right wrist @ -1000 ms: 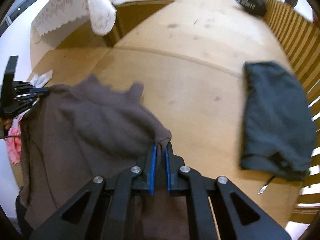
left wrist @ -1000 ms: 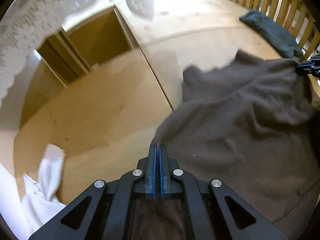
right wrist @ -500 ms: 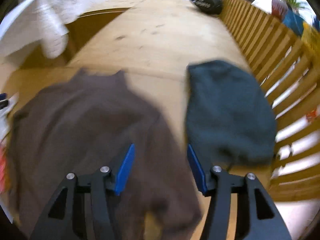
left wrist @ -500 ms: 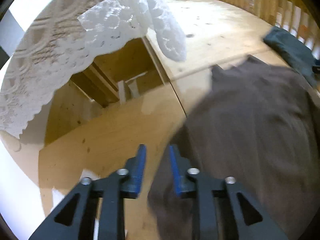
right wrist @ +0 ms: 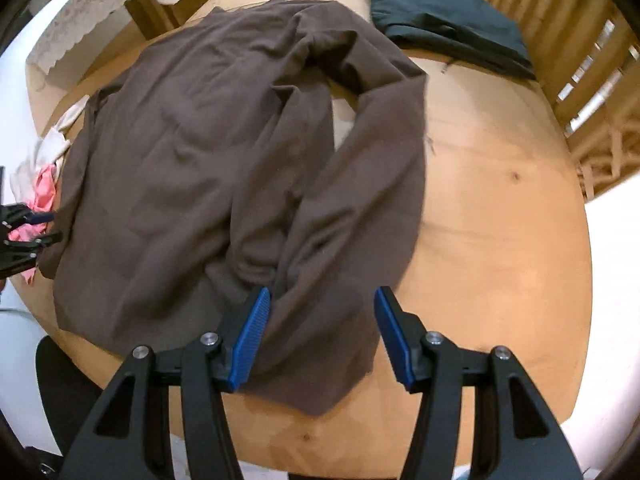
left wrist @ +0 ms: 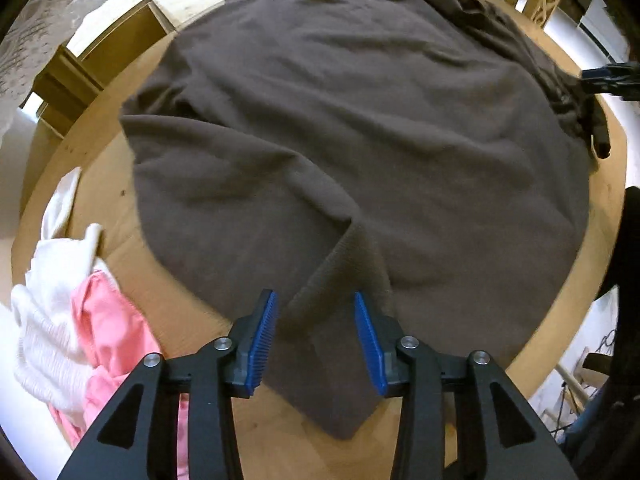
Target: Fold clothes
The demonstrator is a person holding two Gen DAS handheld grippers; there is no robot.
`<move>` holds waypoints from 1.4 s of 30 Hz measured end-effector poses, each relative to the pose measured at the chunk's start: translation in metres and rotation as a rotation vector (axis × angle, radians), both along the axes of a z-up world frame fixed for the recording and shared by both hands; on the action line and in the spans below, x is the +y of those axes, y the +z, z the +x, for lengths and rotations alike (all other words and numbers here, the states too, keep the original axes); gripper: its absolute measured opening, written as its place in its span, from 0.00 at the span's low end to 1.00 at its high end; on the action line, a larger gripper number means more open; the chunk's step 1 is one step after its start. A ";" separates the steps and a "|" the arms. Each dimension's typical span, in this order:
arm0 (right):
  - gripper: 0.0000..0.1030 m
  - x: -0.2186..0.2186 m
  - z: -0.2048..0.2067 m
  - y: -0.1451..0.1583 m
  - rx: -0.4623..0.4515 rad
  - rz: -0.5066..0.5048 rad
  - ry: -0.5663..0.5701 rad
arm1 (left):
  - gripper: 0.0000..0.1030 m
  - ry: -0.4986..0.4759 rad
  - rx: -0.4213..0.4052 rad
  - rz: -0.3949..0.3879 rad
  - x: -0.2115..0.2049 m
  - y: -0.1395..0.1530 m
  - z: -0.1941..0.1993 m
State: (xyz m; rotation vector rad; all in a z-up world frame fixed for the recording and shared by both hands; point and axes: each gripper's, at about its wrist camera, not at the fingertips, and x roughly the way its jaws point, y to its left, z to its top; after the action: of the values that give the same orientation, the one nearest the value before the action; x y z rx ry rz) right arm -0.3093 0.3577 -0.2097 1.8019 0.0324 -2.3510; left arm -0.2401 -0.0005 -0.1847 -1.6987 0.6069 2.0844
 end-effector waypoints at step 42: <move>0.59 0.026 0.046 -0.035 -0.042 0.105 0.037 | 0.30 0.225 -0.146 0.211 -0.024 -0.007 0.108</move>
State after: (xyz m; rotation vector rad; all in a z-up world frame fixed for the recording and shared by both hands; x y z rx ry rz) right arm -0.2635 0.3842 -0.2451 1.8804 0.1853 -2.3257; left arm -0.1320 -0.0250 -0.1917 -1.8443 0.1502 2.0620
